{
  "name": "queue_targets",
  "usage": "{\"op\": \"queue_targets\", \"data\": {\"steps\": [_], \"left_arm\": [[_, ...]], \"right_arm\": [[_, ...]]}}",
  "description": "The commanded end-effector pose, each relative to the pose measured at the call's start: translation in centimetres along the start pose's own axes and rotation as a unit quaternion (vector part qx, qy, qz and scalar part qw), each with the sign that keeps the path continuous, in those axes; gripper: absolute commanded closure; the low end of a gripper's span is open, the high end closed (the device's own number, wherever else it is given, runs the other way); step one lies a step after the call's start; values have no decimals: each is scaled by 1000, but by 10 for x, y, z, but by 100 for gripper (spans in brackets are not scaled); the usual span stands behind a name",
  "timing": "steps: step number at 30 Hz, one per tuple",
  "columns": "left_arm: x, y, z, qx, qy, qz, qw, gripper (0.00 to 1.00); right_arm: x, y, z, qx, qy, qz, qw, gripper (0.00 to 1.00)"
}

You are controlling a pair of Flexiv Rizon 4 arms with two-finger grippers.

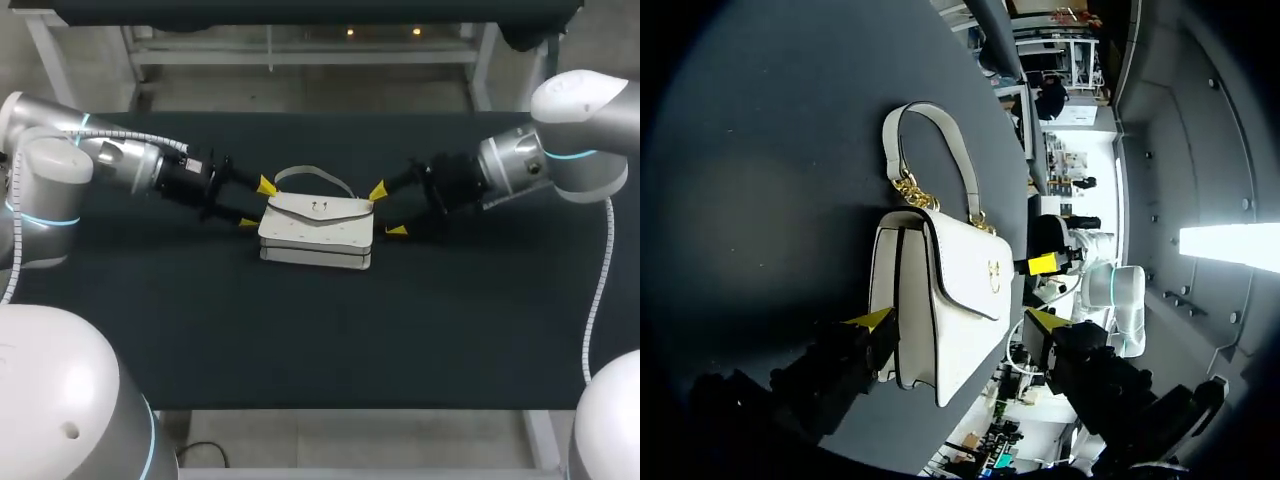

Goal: Pick up the bag, open it, inspect its contents, close it, and place it on the opposite side

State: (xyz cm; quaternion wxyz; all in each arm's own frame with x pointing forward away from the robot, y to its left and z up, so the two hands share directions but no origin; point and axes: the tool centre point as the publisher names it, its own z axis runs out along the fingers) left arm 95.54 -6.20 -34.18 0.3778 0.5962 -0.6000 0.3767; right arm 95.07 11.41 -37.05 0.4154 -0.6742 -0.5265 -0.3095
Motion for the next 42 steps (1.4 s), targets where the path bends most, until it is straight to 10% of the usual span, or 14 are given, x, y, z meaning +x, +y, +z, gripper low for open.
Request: {"op": "queue_targets", "data": {"steps": [1, 6, 23, 27, 29, 42], "left_arm": [[6, 15, -3, 23, -12, 6, 1000, 22], [2, 17, 5, 10, -30, 4, 999, 45], [-11, 4, 13, -16, -29, -16, 999, 58], [-13, 2, 14, -25, -27, -19, 999, 73], [-13, 2, 15, -28, -27, -19, 999, 100], [-21, 6, 9, -29, -32, -29, 999, 100]], "right_arm": [[1, -8, -12, -9, -14, -3, 1000, 0], [-3, -7, -23, -5, -35, -8, 999, 0], [-6, -10, -38, 11, -53, -27, 998, 0], [-6, -10, -39, 20, -57, -34, 998, 0], [-6, -9, -41, 23, -57, -37, 997, 0], [-10, -9, -51, 89, -52, -85, 991, 0]]}}
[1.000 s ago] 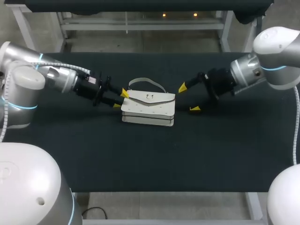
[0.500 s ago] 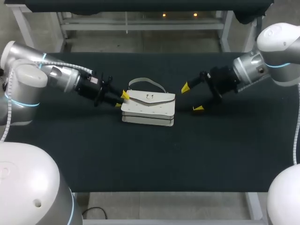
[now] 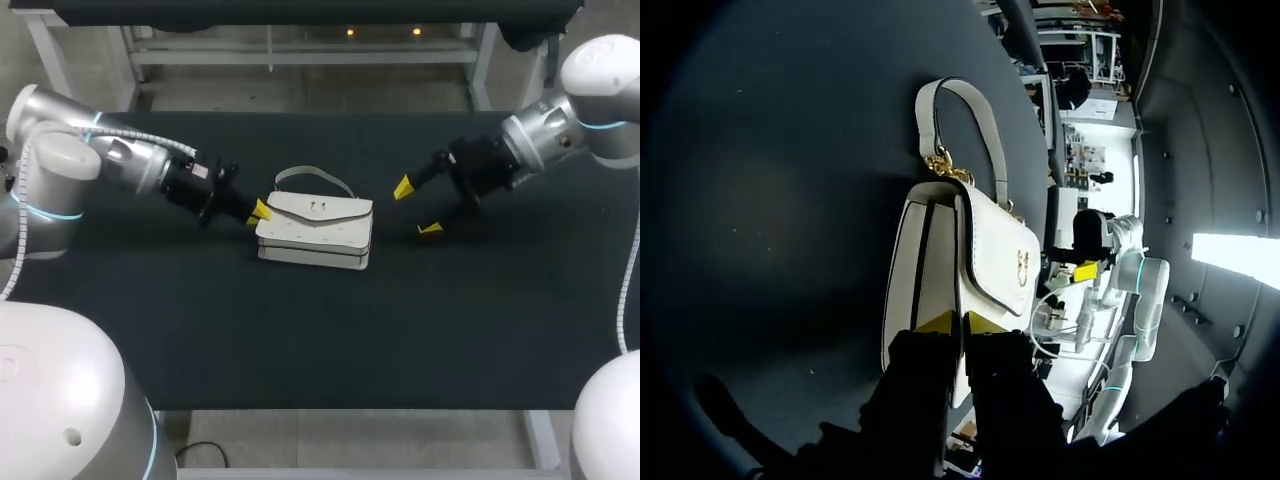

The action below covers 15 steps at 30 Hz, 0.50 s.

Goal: Pick up the bag, open it, inspect its contents, close it, and place it on the opposite side

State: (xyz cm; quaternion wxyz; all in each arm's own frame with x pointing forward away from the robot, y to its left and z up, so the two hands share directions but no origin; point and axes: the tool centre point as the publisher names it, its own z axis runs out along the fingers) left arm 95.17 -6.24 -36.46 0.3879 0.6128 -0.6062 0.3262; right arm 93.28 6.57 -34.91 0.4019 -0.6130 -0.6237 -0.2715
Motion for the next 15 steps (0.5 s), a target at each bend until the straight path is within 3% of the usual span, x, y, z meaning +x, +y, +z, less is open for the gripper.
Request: {"op": "queue_targets", "data": {"steps": [1, 11, 15], "left_arm": [[-1, 2, -1, 3, 0, 0, 1000, 100], [-1, 2, -1, 3, 0, 0, 1000, 100], [-1, -8, -20, -3, 1, 38, 999, 100]], "right_arm": [[-3, 8, 1, 23, 4, -1, 1000, 0], [-3, 8, 1, 23, 4, -1, 1000, 0], [-7, 13, -24, -14, -51, -43, 998, 0]]}}
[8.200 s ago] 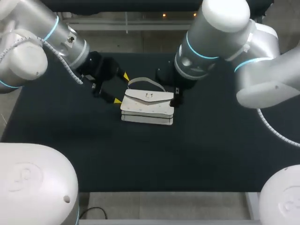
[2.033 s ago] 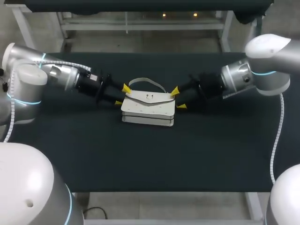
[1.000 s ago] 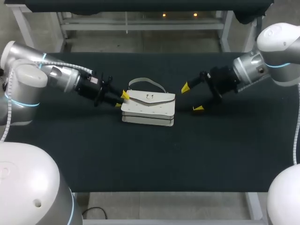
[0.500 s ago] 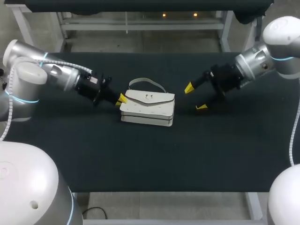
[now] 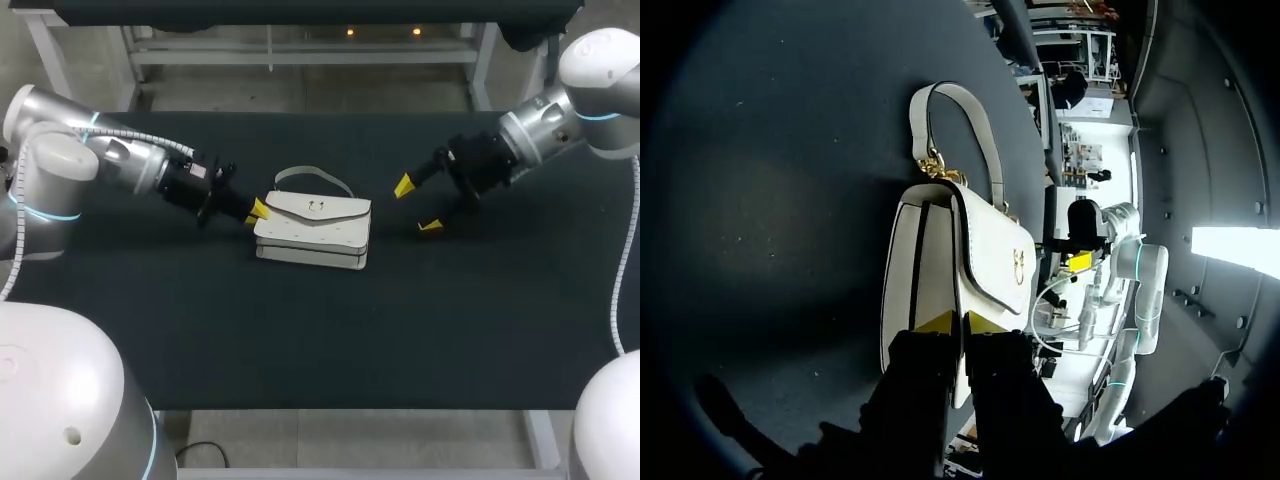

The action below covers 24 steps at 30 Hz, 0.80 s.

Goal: Pick up the bag, open it, inspect its contents, close it, and place it on the opposite side

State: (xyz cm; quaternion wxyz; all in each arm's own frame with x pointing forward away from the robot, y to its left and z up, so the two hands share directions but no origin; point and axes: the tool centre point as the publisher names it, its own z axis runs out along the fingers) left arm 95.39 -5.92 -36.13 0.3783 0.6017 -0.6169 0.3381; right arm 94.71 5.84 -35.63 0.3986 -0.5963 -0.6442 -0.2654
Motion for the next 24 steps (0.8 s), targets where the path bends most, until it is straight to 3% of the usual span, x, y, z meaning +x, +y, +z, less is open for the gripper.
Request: {"op": "queue_targets", "data": {"steps": [1, 5, 9, 14, 24], "left_arm": [[-4, -10, -20, -16, -4, 19, 1000, 100], [-10, -21, -38, 3, -19, 28, 999, 100], [-20, -31, -55, -5, -11, 40, 999, 100], [-40, -46, -75, 2, -9, 34, 999, 100], [-54, -59, -107, 10, -38, 45, 998, 100]], "right_arm": [[-2, 0, -28, -44, -63, -20, 997, 0], [-18, 6, -64, -93, -111, -19, 989, 0], [-29, 8, -92, -127, -148, -23, 981, 0], [-43, 15, -118, -139, -213, -25, 967, 0], [-60, 21, -157, -162, -262, -13, 951, 0]]}}
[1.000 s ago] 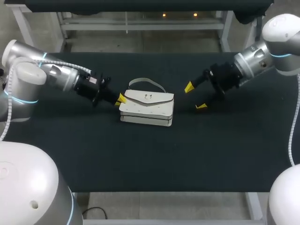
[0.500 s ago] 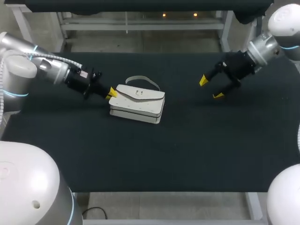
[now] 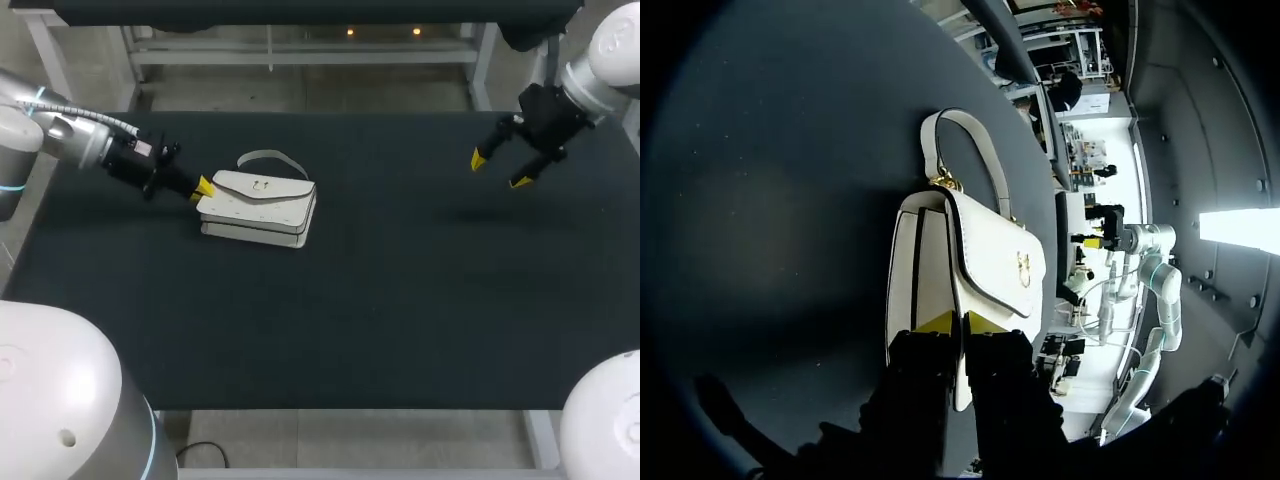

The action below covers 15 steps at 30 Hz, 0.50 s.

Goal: Pick up the bag, open it, inspect its contents, close it, and place it on the opposite side

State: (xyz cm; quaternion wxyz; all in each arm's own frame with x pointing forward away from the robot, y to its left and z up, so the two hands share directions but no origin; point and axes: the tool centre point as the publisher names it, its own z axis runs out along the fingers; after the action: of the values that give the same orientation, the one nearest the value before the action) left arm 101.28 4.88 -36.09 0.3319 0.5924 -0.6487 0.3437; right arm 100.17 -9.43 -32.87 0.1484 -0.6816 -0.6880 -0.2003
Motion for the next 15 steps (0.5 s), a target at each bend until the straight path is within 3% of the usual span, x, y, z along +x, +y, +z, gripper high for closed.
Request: {"op": "queue_targets", "data": {"steps": [1, 8, 15], "left_arm": [[-5, -6, -11, -5, -5, 3, 1000, 100], [-14, -2, -38, 32, -19, 8, 999, 100], [-14, -2, -38, 32, -19, 8, 999, 100]], "right_arm": [[-5, -4, -9, -34, -25, 2, 999, 0], [-19, -6, -19, -52, -48, -1, 997, 0], [-19, -6, -19, -52, -48, -1, 997, 0]]}}
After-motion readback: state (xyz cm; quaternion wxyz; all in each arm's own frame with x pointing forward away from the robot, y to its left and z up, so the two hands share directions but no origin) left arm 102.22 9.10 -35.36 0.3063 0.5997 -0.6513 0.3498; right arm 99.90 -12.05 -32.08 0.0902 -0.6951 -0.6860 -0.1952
